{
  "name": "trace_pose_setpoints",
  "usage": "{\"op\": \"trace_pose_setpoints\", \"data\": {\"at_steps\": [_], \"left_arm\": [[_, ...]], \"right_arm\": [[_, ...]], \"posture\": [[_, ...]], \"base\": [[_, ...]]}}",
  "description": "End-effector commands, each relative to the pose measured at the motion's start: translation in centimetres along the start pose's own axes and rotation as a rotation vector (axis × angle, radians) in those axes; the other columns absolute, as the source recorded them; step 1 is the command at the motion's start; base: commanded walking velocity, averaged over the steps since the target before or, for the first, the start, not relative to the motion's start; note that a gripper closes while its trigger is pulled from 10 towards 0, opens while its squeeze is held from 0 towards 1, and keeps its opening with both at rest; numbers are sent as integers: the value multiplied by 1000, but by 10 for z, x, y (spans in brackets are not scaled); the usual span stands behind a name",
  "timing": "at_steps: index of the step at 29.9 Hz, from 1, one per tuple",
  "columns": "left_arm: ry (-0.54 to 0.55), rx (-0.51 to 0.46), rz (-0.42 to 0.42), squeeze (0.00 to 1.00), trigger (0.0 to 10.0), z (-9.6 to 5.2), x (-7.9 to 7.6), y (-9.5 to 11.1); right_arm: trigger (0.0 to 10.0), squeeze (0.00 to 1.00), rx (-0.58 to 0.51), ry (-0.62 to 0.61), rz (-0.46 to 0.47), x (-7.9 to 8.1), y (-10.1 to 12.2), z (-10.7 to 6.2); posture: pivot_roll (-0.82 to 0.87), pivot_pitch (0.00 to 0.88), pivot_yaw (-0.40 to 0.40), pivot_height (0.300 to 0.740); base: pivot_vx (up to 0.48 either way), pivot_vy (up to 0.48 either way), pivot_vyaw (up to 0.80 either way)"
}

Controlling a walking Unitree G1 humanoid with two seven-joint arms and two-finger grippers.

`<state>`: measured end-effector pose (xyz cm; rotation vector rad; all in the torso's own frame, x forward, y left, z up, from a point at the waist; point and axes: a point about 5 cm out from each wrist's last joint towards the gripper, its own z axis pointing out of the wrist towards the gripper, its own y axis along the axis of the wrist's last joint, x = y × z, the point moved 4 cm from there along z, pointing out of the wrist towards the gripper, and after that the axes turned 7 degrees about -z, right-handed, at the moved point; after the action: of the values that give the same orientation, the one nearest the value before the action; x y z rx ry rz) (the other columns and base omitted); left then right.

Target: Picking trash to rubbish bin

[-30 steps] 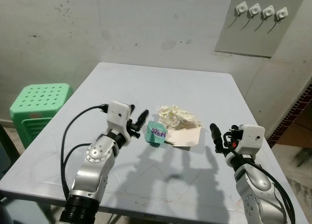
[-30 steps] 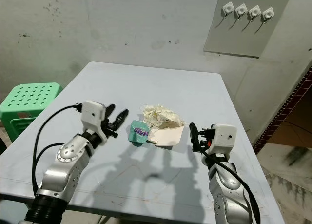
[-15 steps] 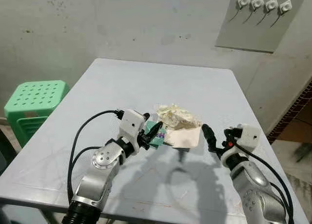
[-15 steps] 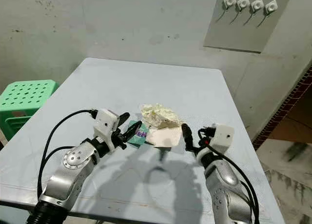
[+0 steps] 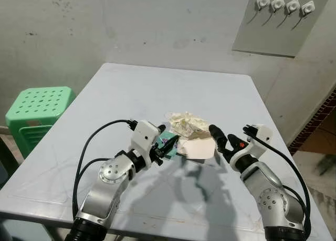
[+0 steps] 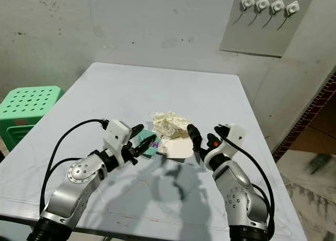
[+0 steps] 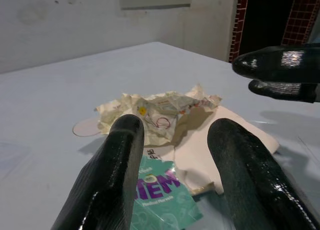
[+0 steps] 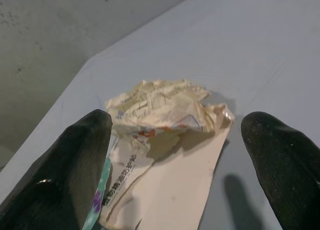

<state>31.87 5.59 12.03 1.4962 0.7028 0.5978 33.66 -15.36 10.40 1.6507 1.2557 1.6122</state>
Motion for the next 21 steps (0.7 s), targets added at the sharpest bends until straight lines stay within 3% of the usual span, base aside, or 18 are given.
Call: {"op": "trace_pose_setpoints", "data": {"at_steps": [1,12,20,21], "left_arm": [[-26,2,19,0,10000,1,-7,1],[-35,0,18,0,10000,2,-8,4],[-29,-6,12,0,10000,3,-7,6],[-28,-6,13,0,10000,3,-6,6]], "right_arm": [[10000,0,18,-11,13,-2,0,2],[10000,0,156,-39,105,-3,-35,2],[10000,0,154,69,198,19,-35,8],[6627,0,135,75,197,20,-33,9]], "posture": [[-74,0,-44,740],[-75,0,-43,740],[-78,0,-37,740],[-78,0,-37,740]], "base": [[0,0,0],[0,0,0],[0,0,0],[0,0,0]]}}
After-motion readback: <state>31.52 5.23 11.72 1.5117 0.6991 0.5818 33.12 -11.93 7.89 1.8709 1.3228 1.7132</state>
